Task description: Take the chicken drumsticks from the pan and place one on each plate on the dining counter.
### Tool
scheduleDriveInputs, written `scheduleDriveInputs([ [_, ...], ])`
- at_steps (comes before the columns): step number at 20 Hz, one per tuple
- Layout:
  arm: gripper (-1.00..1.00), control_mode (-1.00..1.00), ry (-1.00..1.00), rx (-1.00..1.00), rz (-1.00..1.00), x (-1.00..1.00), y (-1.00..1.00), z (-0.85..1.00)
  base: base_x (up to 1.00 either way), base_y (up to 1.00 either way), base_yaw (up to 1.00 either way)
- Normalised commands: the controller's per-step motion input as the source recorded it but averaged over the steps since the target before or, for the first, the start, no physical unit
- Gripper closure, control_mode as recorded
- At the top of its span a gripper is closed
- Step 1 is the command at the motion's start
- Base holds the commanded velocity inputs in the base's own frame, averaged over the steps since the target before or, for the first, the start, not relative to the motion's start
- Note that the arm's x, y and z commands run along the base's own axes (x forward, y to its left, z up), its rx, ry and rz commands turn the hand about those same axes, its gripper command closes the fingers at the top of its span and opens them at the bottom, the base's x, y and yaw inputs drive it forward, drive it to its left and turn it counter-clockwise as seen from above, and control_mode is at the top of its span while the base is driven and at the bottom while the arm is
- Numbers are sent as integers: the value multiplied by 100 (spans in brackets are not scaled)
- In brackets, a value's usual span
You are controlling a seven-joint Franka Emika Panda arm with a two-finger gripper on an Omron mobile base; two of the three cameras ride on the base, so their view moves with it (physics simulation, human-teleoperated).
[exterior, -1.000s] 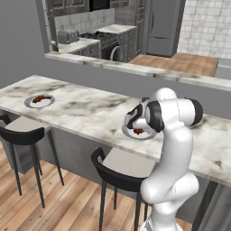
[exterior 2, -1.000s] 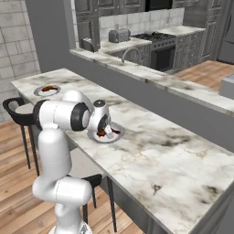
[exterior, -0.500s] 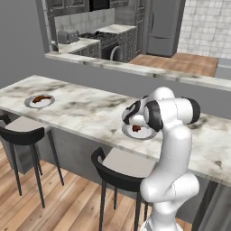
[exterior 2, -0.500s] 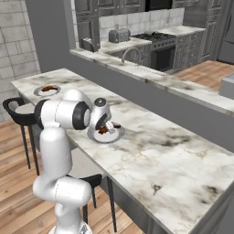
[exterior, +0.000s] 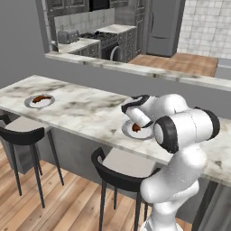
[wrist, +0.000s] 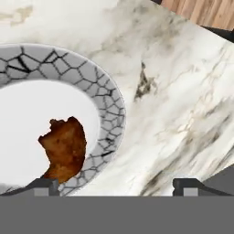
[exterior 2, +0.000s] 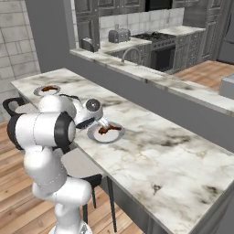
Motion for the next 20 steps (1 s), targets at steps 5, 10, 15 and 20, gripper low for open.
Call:
scheduleDriveInputs([
  [5, -100, -100, -22, 0, 24, -99, -28, 100, 0, 0, 0],
  [10, -100, -100, -4, 7, 10, -87, -53, 100, 0, 0, 0],
  [15, -100, -100, 0, -6, 14, -81, -52, 100, 0, 0, 0],
  [20, -100, -100, 4, -23, 25, -54, -51, 100, 0, 0, 0],
])
